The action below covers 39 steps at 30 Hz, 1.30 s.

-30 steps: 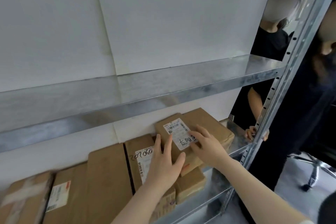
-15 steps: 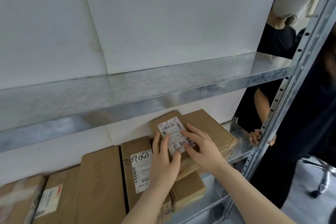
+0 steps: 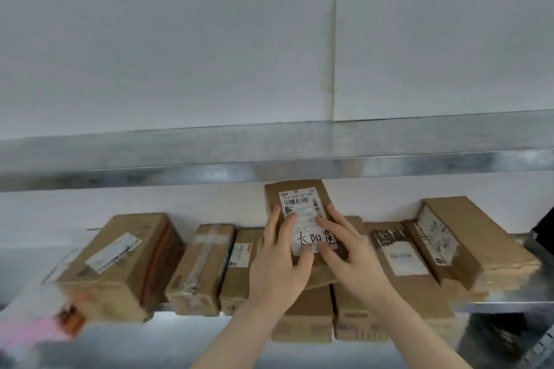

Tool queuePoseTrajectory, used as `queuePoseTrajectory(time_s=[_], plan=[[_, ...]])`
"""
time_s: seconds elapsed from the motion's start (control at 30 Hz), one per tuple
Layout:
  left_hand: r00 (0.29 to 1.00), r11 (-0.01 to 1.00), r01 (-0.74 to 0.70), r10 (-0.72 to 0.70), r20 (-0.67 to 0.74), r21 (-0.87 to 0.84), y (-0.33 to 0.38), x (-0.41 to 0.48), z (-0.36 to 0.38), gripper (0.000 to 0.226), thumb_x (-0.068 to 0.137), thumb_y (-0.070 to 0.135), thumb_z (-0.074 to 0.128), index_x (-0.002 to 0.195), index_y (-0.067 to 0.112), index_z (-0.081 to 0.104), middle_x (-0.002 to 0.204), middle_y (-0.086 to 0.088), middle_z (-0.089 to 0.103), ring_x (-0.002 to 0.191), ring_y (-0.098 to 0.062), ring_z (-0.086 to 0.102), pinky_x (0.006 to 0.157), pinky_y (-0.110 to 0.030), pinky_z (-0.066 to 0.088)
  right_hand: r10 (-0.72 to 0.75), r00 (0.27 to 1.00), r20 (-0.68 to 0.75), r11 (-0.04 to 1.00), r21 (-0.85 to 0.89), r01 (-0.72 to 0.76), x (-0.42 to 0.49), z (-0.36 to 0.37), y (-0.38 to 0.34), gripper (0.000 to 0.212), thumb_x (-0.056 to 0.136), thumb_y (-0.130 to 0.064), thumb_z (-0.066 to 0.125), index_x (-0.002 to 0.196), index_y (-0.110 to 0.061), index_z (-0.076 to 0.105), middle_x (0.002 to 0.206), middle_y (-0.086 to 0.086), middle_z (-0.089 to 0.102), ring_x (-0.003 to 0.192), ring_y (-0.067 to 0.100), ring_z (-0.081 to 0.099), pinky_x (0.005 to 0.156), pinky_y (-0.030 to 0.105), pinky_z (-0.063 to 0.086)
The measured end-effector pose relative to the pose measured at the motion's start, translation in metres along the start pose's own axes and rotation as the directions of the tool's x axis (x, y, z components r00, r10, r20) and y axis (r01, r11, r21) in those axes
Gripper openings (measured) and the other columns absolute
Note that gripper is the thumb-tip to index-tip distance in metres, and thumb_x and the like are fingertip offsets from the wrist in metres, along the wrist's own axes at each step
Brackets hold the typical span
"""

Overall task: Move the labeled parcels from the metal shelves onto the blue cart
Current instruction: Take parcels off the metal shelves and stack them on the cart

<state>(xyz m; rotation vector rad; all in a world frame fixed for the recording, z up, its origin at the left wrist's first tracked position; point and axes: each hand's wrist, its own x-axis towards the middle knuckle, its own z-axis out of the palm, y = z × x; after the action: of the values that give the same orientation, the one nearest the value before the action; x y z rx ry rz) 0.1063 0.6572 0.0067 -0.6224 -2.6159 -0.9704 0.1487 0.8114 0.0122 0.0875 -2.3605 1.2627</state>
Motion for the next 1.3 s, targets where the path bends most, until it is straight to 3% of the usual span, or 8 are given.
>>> queuePoseTrajectory(time_s=[0.13, 0.27, 0.37, 0.5, 0.6, 0.87, 1.03, 1.3], plan=[[0.972, 0.984, 0.169, -0.159, -0.173, 0.05, -0.07, -0.048, -0.073, 0.065, 0.081, 0.06, 0.033, 0.142, 0.038, 0.028, 0.156, 0.021, 0.003, 0.134, -0.015, 0.036, 0.097, -0.037, 0.047, -0.102, 0.982, 0.161, 0.989, 0.126, 0.082, 0.001, 0.093, -0.053, 0.043, 0.087, -0.017, 0.066, 0.126, -0.033, 0.058, 0.146, -0.021, 0.034, 0.133, -0.009, 0.029, 0.103, 0.006, 0.026], [0.887, 0.919, 0.387, -0.349, -0.302, 0.075, -0.14, -0.117, -0.152, 0.064, 0.083, 0.058, 0.037, 0.143, 0.04, 0.025, 0.156, 0.024, 0.0, 0.139, -0.013, 0.026, 0.099, -0.038, 0.044, -0.236, 0.9, 0.366, 0.957, 0.247, 0.15, -0.013, 0.199, -0.118, 0.043, 0.085, -0.017, 0.068, 0.119, -0.042, 0.058, 0.142, -0.028, 0.034, 0.13, -0.013, 0.031, 0.101, 0.005, 0.024], [0.766, 0.819, 0.568, -0.494, -0.41, 0.075, -0.192, -0.185, -0.215, 0.067, 0.081, 0.06, 0.034, 0.144, 0.042, 0.023, 0.153, 0.03, -0.003, 0.138, -0.007, 0.026, 0.099, -0.035, 0.043, -0.323, 0.804, 0.499, 0.926, 0.342, 0.16, -0.044, 0.288, -0.179, 0.043, 0.084, -0.016, 0.069, 0.117, -0.04, 0.058, 0.141, -0.027, 0.037, 0.129, -0.009, 0.034, 0.1, 0.007, 0.027], [0.599, 0.675, 0.736, -0.616, -0.512, 0.05, -0.253, -0.279, -0.301, 0.067, 0.081, 0.062, 0.035, 0.144, 0.041, 0.026, 0.153, 0.03, -0.003, 0.132, -0.009, 0.034, 0.093, -0.031, 0.045, -0.438, 0.652, 0.619, 0.88, 0.442, 0.171, -0.098, 0.4, -0.266, 0.04, 0.085, -0.014, 0.069, 0.122, -0.028, 0.061, 0.142, -0.019, 0.038, 0.132, -0.002, 0.034, 0.096, -0.001, 0.022], [0.486, 0.566, 0.823, -0.67, -0.561, 0.038, -0.291, -0.339, -0.358, 0.067, 0.083, 0.062, 0.035, 0.145, 0.041, 0.023, 0.153, 0.029, -0.007, 0.129, -0.013, 0.037, 0.093, -0.032, 0.047, -0.49, 0.567, 0.662, 0.857, 0.485, 0.175, -0.136, 0.468, -0.325, 0.041, 0.085, -0.015, 0.068, 0.124, -0.026, 0.061, 0.143, -0.02, 0.038, 0.13, 0.0, 0.037, 0.106, 0.018, 0.031], [0.29, 0.43, 0.897, -0.748, -0.597, -0.103, -0.37, -0.413, -0.441, 0.069, 0.084, 0.061, 0.037, 0.146, 0.041, 0.018, 0.153, 0.027, -0.008, 0.131, -0.013, 0.035, 0.096, -0.032, 0.047, -0.551, 0.362, 0.752, 0.833, 0.523, 0.181, -0.176, 0.593, -0.413, 0.04, 0.091, -0.024, 0.061, 0.129, -0.03, 0.055, 0.146, -0.02, 0.034, 0.131, -0.001, 0.033, 0.109, 0.026, 0.032], [0.19, 0.355, 0.907, -0.825, -0.532, -0.227, -0.419, -0.406, -0.454, 0.068, 0.089, 0.057, 0.035, 0.148, 0.043, 0.006, 0.153, 0.027, -0.016, 0.136, -0.018, 0.026, 0.104, -0.036, 0.04, -0.555, 0.305, 0.774, 0.832, 0.525, 0.179, -0.16, 0.662, -0.426, 0.033, 0.089, -0.023, 0.063, 0.12, -0.035, 0.062, 0.14, -0.022, 0.043, 0.124, -0.004, 0.041, 0.088, -0.001, 0.031], [-0.021, 0.199, 0.893, -0.878, -0.478, -0.405, -0.502, -0.383, -0.438, 0.069, 0.09, 0.052, 0.041, 0.149, 0.042, 0.006, 0.152, 0.026, -0.021, 0.141, -0.021, 0.016, 0.107, -0.033, 0.034, -0.568, 0.121, 0.814, 0.822, 0.558, 0.112, -0.13, 0.772, -0.415, 0.032, 0.088, -0.015, 0.065, 0.11, -0.038, 0.065, 0.135, -0.02, 0.049, 0.117, -0.007, 0.046, 0.082, 0.004, 0.041]])
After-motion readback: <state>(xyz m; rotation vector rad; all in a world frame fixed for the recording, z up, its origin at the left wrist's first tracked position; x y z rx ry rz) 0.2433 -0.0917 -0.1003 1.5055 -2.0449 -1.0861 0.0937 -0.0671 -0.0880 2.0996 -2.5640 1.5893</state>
